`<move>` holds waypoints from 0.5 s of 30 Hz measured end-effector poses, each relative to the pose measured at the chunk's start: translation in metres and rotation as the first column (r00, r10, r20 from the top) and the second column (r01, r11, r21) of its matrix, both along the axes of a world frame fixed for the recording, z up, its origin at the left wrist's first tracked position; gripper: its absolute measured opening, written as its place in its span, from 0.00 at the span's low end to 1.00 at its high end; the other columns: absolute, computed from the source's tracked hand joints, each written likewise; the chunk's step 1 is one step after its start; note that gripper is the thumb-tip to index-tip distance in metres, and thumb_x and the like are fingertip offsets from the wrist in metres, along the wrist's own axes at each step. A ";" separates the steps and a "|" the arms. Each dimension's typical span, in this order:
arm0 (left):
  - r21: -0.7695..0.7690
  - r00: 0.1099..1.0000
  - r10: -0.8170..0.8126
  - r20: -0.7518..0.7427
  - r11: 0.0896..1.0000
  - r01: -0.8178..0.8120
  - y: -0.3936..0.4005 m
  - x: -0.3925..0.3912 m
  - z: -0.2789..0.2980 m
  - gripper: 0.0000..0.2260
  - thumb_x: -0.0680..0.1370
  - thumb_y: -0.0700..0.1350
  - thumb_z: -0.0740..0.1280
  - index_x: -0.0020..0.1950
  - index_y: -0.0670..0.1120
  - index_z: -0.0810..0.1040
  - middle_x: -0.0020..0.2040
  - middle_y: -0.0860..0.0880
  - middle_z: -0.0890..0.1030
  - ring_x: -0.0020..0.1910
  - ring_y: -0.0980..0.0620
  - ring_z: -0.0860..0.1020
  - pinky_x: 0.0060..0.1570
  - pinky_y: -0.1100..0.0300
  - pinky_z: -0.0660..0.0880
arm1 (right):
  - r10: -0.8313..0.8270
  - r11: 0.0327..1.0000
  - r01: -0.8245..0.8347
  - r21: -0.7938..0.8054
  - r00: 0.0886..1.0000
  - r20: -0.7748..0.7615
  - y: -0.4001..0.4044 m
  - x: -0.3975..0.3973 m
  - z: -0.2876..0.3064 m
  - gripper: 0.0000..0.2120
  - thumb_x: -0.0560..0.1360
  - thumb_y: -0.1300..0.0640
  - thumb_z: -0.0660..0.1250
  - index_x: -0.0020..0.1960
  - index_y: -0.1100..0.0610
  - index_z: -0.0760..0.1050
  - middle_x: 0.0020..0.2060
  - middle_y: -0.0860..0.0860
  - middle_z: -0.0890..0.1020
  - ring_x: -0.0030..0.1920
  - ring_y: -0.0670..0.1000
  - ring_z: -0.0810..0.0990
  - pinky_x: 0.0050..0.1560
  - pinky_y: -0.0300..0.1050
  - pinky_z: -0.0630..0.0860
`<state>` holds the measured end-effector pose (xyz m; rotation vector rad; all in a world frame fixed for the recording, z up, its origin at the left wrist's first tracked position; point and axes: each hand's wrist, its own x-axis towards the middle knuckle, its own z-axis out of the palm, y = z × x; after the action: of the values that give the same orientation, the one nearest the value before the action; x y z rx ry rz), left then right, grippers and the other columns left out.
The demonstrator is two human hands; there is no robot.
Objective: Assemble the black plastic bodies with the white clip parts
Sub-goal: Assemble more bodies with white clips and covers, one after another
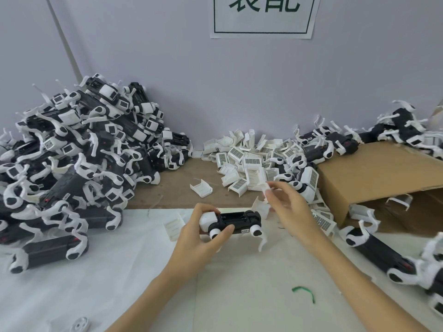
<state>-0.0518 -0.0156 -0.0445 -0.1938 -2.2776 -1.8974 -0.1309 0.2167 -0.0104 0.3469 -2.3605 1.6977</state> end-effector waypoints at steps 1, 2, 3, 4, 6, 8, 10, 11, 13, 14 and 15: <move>-0.005 1.000 -0.004 -0.002 1.000 0.004 0.000 0.000 0.000 0.17 0.78 0.51 0.77 0.61 0.55 0.73 0.37 0.54 0.79 0.34 0.52 0.79 0.40 0.55 0.77 | 0.040 0.993 -0.035 -0.111 0.998 0.038 -0.001 0.009 -0.001 0.11 0.83 0.52 0.67 0.64 0.50 0.79 0.53 0.50 0.87 0.54 0.48 0.85 0.55 0.43 0.82; -0.021 1.000 -0.008 -0.011 1.000 0.007 0.000 0.001 0.000 0.17 0.79 0.51 0.77 0.62 0.56 0.73 0.38 0.54 0.80 0.35 0.52 0.79 0.40 0.56 0.77 | 0.075 0.980 -0.063 -0.189 0.996 0.055 -0.001 0.018 -0.003 0.11 0.83 0.52 0.66 0.64 0.50 0.79 0.53 0.51 0.87 0.54 0.51 0.86 0.54 0.44 0.83; -0.047 1.000 -0.009 -0.026 0.999 0.008 0.000 0.001 0.000 0.17 0.79 0.51 0.77 0.62 0.57 0.73 0.40 0.55 0.81 0.36 0.52 0.79 0.40 0.57 0.78 | 0.106 0.968 -0.091 -0.234 0.993 0.056 0.000 0.026 -0.005 0.12 0.83 0.51 0.65 0.65 0.51 0.79 0.54 0.51 0.87 0.56 0.53 0.86 0.55 0.46 0.83; -0.076 0.999 -0.010 -0.043 0.997 0.007 0.000 0.002 0.000 0.17 0.79 0.52 0.77 0.62 0.58 0.73 0.43 0.55 0.83 0.38 0.52 0.79 0.41 0.56 0.79 | 0.141 0.959 -0.123 -0.254 0.989 0.053 0.001 0.033 -0.007 0.13 0.84 0.51 0.63 0.66 0.52 0.78 0.55 0.52 0.87 0.59 0.55 0.85 0.59 0.50 0.82; -0.120 0.998 -0.016 -0.054 0.993 0.009 0.000 0.004 0.000 0.20 0.77 0.56 0.77 0.64 0.59 0.73 0.48 0.55 0.84 0.43 0.49 0.80 0.44 0.53 0.81 | 0.207 0.949 -0.191 -0.249 0.977 0.040 0.003 0.041 -0.011 0.14 0.86 0.51 0.61 0.69 0.49 0.77 0.61 0.52 0.85 0.65 0.56 0.82 0.68 0.60 0.76; -0.133 0.998 -0.026 -0.053 0.991 0.019 0.000 0.005 0.000 0.23 0.75 0.60 0.77 0.66 0.58 0.73 0.50 0.56 0.83 0.47 0.48 0.80 0.48 0.49 0.82 | 0.235 0.950 -0.227 -0.216 0.972 0.009 0.006 0.043 -0.012 0.14 0.87 0.50 0.60 0.71 0.46 0.76 0.66 0.49 0.82 0.68 0.54 0.79 0.71 0.63 0.72; -0.134 0.998 -0.040 -0.054 0.990 0.033 -0.001 0.005 0.001 0.24 0.75 0.60 0.77 0.67 0.58 0.72 0.52 0.55 0.83 0.50 0.45 0.81 0.51 0.43 0.83 | 0.243 0.945 -0.237 -0.225 0.970 -0.004 0.006 0.043 -0.012 0.15 0.87 0.50 0.60 0.71 0.47 0.76 0.66 0.50 0.82 0.68 0.56 0.80 0.72 0.62 0.72; -0.133 0.997 -0.046 -0.055 0.990 0.038 -0.001 0.005 0.001 0.24 0.75 0.60 0.77 0.67 0.57 0.73 0.54 0.55 0.83 0.50 0.44 0.81 0.52 0.41 0.83 | 0.248 0.939 -0.241 -0.246 0.969 -0.003 0.006 0.042 -0.012 0.15 0.86 0.49 0.60 0.71 0.48 0.76 0.64 0.52 0.83 0.67 0.57 0.80 0.70 0.60 0.73; -0.144 0.997 -0.056 -0.057 0.988 0.047 -0.002 0.005 0.001 0.24 0.75 0.59 0.77 0.67 0.57 0.73 0.55 0.54 0.83 0.50 0.45 0.81 0.53 0.39 0.83 | 0.272 0.916 -0.262 -0.303 0.962 -0.010 0.005 0.042 -0.011 0.16 0.85 0.49 0.61 0.69 0.51 0.78 0.62 0.55 0.84 0.65 0.59 0.81 0.63 0.53 0.77; -0.153 0.996 -0.062 -0.059 0.987 0.053 -0.001 0.005 0.001 0.23 0.76 0.58 0.77 0.67 0.56 0.73 0.55 0.54 0.83 0.50 0.47 0.81 0.53 0.39 0.83 | 0.287 0.900 -0.275 -0.339 0.958 -0.016 0.005 0.042 -0.010 0.15 0.85 0.51 0.60 0.67 0.54 0.79 0.63 0.56 0.84 0.65 0.60 0.81 0.62 0.51 0.78; -0.158 0.996 -0.071 -0.063 0.986 0.060 -0.001 0.005 0.001 0.23 0.76 0.57 0.77 0.66 0.56 0.73 0.55 0.54 0.83 0.49 0.49 0.81 0.53 0.39 0.83 | 0.297 0.884 -0.282 -0.373 0.955 -0.020 0.006 0.042 -0.010 0.14 0.85 0.54 0.60 0.66 0.56 0.79 0.63 0.58 0.83 0.65 0.61 0.81 0.62 0.51 0.78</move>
<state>-0.0470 -0.0167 -0.0436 -0.3528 -2.4022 -1.7135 -0.0893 0.2227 -0.0201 0.6277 -2.0194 2.2560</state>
